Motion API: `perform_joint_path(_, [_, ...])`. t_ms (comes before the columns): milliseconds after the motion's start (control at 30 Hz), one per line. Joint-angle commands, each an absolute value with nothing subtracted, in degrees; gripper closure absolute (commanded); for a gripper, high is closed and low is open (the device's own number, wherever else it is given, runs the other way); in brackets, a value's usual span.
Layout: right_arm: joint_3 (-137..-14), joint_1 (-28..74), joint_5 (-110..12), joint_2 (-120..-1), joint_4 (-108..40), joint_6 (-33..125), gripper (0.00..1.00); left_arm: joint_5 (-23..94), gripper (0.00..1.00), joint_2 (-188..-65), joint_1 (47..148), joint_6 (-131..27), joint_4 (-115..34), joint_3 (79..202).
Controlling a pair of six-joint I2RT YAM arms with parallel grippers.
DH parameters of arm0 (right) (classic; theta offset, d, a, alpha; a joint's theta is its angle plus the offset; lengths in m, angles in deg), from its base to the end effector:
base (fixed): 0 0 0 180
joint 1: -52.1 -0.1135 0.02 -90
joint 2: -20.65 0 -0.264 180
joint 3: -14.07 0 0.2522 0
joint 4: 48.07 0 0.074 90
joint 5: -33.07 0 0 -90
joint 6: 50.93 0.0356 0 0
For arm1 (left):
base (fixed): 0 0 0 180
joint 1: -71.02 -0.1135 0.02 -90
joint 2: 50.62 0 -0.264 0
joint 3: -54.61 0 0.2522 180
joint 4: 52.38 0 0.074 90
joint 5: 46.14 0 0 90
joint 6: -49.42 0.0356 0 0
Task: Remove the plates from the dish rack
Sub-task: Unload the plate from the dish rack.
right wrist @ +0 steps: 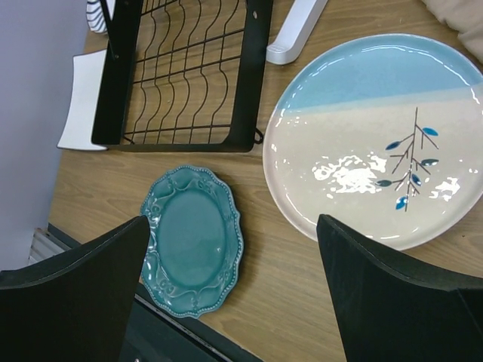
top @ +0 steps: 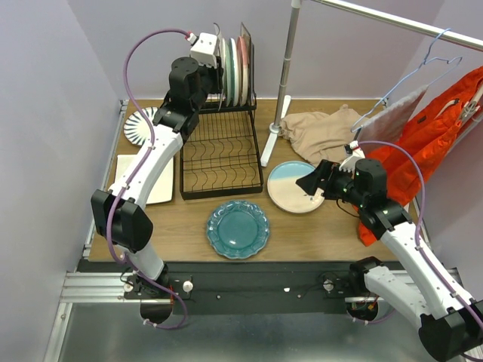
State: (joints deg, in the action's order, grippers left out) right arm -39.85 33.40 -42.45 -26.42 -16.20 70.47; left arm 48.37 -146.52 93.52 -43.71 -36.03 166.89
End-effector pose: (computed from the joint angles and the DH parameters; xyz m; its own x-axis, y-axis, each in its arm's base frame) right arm 0.1761 0.0690 0.2910 -0.6155 0.3242 -0.7184 -0.2394 0.7915 0.5624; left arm 0.3693 -0.1499 0.4473 -0.0164 -0.0521 -0.9985 0.3084 0.9497 -0.0546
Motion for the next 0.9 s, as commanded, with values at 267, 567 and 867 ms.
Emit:
perform_joint_path(267, [-40.82, 33.46, -41.99, -26.29, -16.37, 69.48, 0.0, 48.25, 0.6, -148.44, 92.99, -42.07, -37.21, 166.8])
perform_joint_path(567, [-40.2, 33.38, -41.9, -25.23, -16.37, 70.62, 0.0, 50.27, 0.64, -149.94, 92.99, -41.54, -37.3, 167.33])
perform_joint_path(867, [-40.03, 33.38, -42.25, -24.62, -16.37, 71.5, 0.01, 50.27, 0.67, -152.92, 92.99, -41.28, -37.12, 169.09])
